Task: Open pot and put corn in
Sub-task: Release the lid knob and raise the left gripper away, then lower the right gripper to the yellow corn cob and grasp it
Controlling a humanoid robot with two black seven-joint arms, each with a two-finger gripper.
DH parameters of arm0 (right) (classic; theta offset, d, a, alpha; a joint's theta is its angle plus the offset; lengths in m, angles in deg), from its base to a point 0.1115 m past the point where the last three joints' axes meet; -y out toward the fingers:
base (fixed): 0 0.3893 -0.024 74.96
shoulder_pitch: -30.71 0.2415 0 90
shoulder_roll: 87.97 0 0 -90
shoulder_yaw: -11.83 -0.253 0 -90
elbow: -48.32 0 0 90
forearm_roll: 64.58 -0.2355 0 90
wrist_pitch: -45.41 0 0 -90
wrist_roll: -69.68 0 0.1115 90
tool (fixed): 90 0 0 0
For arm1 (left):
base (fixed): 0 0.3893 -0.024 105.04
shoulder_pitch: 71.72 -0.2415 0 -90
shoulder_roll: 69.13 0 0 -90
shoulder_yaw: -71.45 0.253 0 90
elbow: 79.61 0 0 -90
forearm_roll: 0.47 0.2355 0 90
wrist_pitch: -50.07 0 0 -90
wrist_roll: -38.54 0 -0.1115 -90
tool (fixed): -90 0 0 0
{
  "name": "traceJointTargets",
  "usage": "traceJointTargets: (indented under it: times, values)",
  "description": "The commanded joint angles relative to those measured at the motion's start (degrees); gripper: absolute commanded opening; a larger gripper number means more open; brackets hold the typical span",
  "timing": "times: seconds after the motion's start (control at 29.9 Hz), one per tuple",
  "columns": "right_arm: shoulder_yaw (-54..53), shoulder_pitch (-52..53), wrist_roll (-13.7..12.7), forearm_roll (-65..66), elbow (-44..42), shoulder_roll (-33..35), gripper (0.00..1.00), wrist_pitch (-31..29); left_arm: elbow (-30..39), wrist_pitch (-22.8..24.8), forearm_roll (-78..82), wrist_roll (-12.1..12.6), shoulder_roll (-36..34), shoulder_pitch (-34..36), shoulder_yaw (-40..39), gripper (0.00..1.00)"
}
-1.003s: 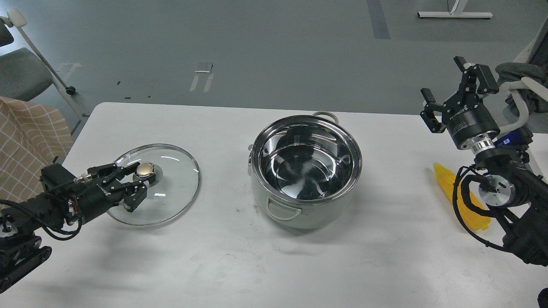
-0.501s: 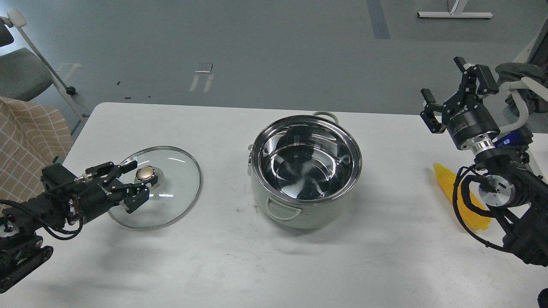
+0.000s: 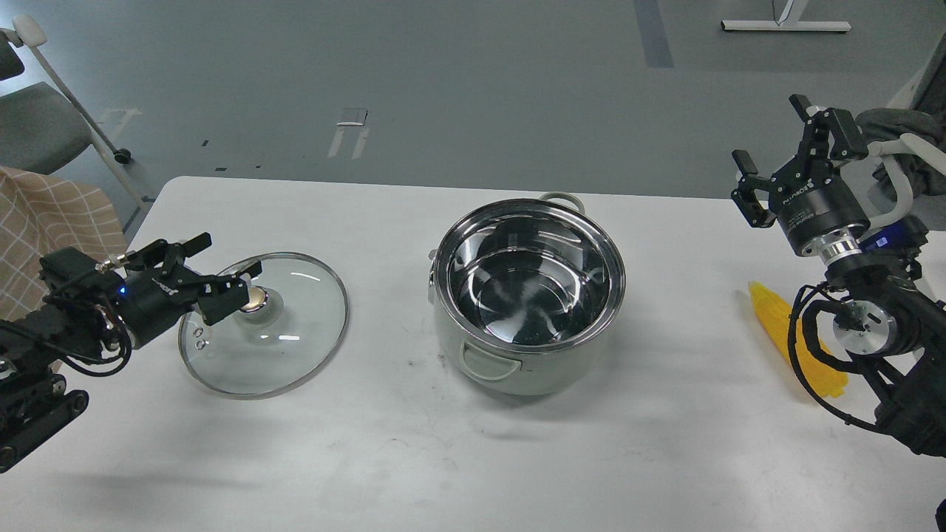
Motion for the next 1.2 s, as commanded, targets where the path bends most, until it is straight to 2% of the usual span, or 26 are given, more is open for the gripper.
traceJointTargets:
  times: [0.0, 0.1, 0.17, 0.23, 0.27, 0.37, 0.43, 0.5, 0.63, 0.8, 1.17]
  values:
    - [1.7, 1.2, 0.0, 5.2, 2.6, 5.0, 1.0, -0.1, 4.2, 6.7, -15.7, 0.0, -1.6, 5.5, -0.2, 0.97]
    - [3.2, 3.9, 0.0, 11.9, 3.8, 8.9, 1.0, -0.1, 6.2, 12.4, -28.2, 0.0, -1.7, 10.3, -0.4, 0.97]
    - [5.8, 5.9, 0.0, 19.5, 4.9, 13.5, 1.0, -0.1, 7.9, 18.5, -39.6, 0.0, -1.6, 13.4, -0.5, 0.97]
    - [7.1, 7.0, 0.0, 23.8, 6.1, 15.7, 1.0, 0.0, 8.5, 21.9, -45.1, 0.0, -1.6, 15.0, -1.1, 0.97]
    - [8.1, 7.7, 0.0, 27.9, 7.8, 18.2, 1.0, 0.1, 8.7, 25.1, -49.8, 0.0, -1.2, 16.2, -1.8, 0.97]
    - [9.3, 7.4, 0.0, 38.7, 12.9, 25.4, 1.0, 0.8, 8.8, 31.4, -57.5, 0.0, 0.8, 17.0, -5.2, 0.97]
    - [10.6, 6.8, 0.0, 46.6, 14.5, 28.5, 1.0, 3.1, 8.8, 33.6, -59.5, 0.0, 2.3, 16.9, -7.7, 0.97]
    - [12.4, 6.3, 0.0, 53.2, 14.7, 29.9, 1.0, 5.3, 8.8, 34.3, -59.7, 0.0, 3.3, 16.9, -8.6, 0.98]
    - [19.2, 5.5, 0.0, 72.3, 14.1, 32.1, 1.0, 14.3, 8.8, 34.5, -59.5, 0.0, 6.2, 16.8, -9.0, 0.98]
    - [20.9, 0.5, 0.0, 76.8, 13.2, 31.6, 1.0, 16.9, 8.9, 34.5, -59.3, 0.0, 7.6, 16.6, -9.0, 0.98]
    - [20.9, -6.7, 0.0, 84.0, 8.7, 25.4, 1.0, 20.2, 9.7, 34.5, -59.2, 0.0, 8.3, 16.2, -9.1, 0.98]
